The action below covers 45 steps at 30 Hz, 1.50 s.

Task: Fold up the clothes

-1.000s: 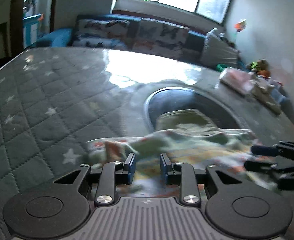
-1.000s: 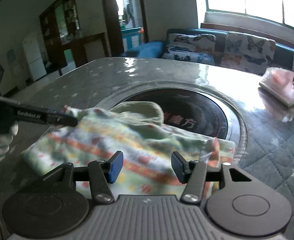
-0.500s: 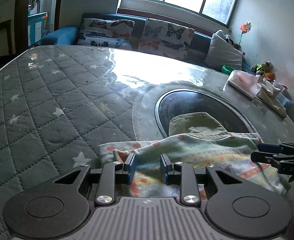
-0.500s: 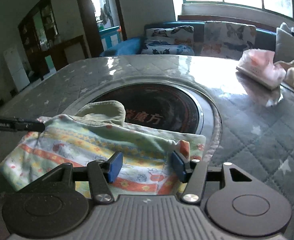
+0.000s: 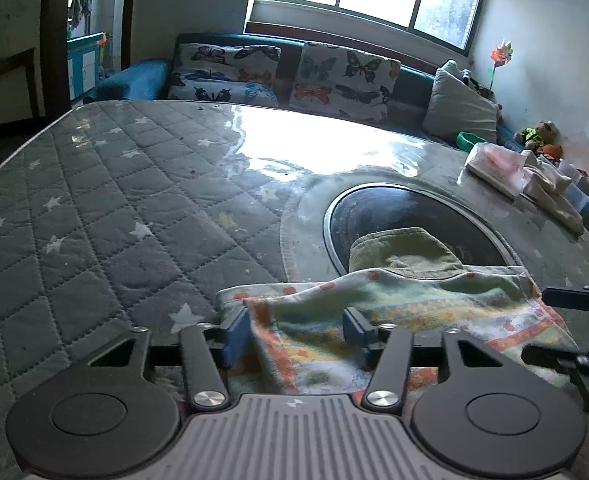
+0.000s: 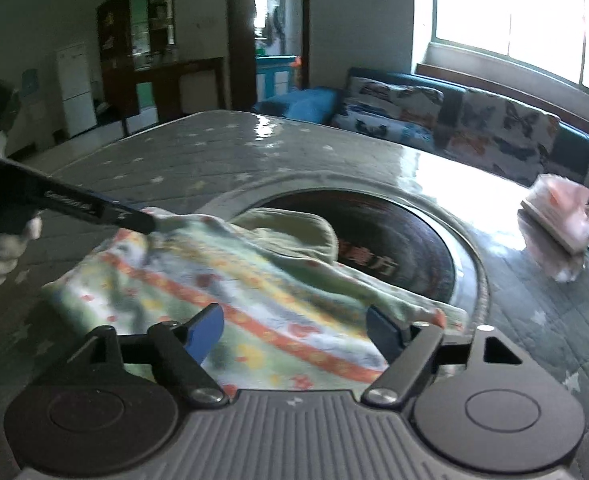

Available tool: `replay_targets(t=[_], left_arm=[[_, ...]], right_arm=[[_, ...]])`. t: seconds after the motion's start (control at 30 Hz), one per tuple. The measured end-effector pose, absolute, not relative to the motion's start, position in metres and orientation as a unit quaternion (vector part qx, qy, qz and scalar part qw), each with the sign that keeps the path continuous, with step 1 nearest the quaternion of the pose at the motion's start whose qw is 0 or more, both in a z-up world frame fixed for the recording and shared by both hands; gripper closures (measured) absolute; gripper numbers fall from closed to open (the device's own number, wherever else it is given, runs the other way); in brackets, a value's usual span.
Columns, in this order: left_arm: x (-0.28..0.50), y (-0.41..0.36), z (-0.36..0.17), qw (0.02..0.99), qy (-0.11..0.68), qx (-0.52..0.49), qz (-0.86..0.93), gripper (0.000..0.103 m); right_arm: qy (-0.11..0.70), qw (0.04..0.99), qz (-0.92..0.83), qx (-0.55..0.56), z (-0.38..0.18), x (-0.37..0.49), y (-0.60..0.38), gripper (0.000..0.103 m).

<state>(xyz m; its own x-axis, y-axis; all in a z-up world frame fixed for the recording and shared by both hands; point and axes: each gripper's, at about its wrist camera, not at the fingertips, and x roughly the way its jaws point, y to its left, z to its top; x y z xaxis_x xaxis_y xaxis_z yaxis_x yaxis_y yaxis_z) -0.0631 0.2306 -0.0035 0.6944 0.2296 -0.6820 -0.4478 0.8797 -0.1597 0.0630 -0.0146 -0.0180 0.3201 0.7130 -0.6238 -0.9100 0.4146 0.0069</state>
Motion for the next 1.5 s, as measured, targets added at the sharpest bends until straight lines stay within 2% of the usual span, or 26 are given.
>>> replay_targets(t=[0.13,0.2,0.33,0.67,1.5], left_arm=[[-0.065,0.227,-0.004,0.903,0.35,-0.157,0.193,0.033],[-0.066,0.226,-0.005,0.901,0.353,-0.157,0.196,0.031],[-0.068,0.225,-0.007,0.897,0.36,-0.157,0.202,0.019],[-0.075,0.223,-0.01,0.889,0.371,-0.159,0.214,0.001],[-0.077,0.225,-0.018,0.878,0.392,-0.161,0.223,0.0]], right_arm=[[0.282,0.788,0.518,-0.178,-0.021,0.051,-0.013,0.008],[0.286,0.783,0.522,-0.182,-0.026,0.045,-0.012,0.006],[0.289,0.776,0.528,-0.19,-0.034,0.036,-0.012,0.001],[0.305,0.766,0.541,-0.167,-0.046,0.032,-0.014,0.0],[0.323,0.759,0.538,-0.175,-0.045,0.033,-0.01,0.0]])
